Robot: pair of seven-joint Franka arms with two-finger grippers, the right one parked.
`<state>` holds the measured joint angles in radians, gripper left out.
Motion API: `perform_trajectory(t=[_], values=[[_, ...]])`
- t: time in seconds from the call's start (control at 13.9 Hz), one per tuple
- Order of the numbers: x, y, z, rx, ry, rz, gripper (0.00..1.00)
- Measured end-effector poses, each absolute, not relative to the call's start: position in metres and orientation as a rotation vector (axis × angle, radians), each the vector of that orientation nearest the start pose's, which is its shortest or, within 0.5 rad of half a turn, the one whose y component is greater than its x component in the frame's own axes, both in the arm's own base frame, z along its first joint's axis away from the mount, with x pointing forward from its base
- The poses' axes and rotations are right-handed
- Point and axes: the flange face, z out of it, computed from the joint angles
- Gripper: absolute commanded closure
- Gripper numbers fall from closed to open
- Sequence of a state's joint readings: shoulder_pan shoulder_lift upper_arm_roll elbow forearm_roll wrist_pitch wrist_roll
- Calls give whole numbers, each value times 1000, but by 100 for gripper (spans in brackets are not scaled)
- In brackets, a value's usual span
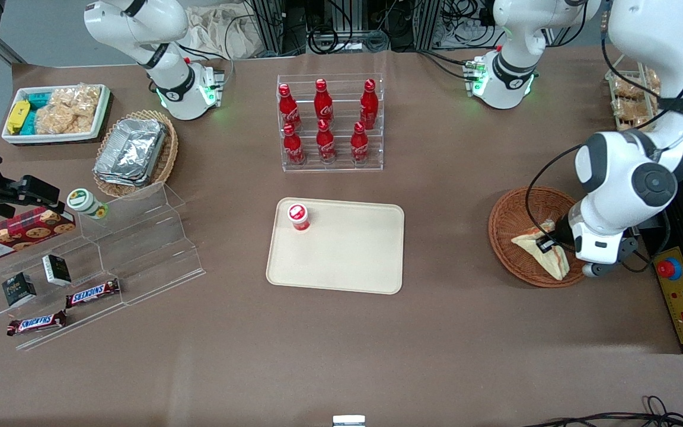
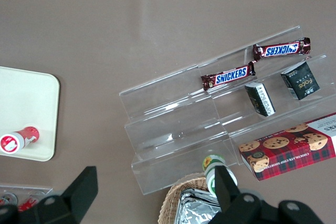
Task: Place sandwich from basket to tray
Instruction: 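Carry the sandwich with the left gripper toward the cream tray, then lower the sandwich onto the tray beside the small bottle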
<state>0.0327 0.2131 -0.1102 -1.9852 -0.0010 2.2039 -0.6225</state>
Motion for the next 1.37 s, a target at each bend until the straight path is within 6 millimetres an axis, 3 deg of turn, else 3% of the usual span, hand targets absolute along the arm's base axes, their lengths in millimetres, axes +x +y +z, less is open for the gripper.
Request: perform_trajectory(t=[0.22, 0.36, 0.5, 0.65, 0.86, 1.01, 1.15, 1.37], values=[[601, -87, 471, -3079, -743, 23, 87], [597, -120, 528, -3109, -652, 14, 87], [586, -167, 556, -3138, -532, -18, 87], [568, -221, 559, -3110, -436, -58, 87], [541, -300, 535, -3050, -318, -86, 86], [534, -337, 498, -3009, -239, -84, 84], [535, -369, 447, -2986, -178, -98, 82], [516, -429, 343, -2905, -73, -126, 83]])
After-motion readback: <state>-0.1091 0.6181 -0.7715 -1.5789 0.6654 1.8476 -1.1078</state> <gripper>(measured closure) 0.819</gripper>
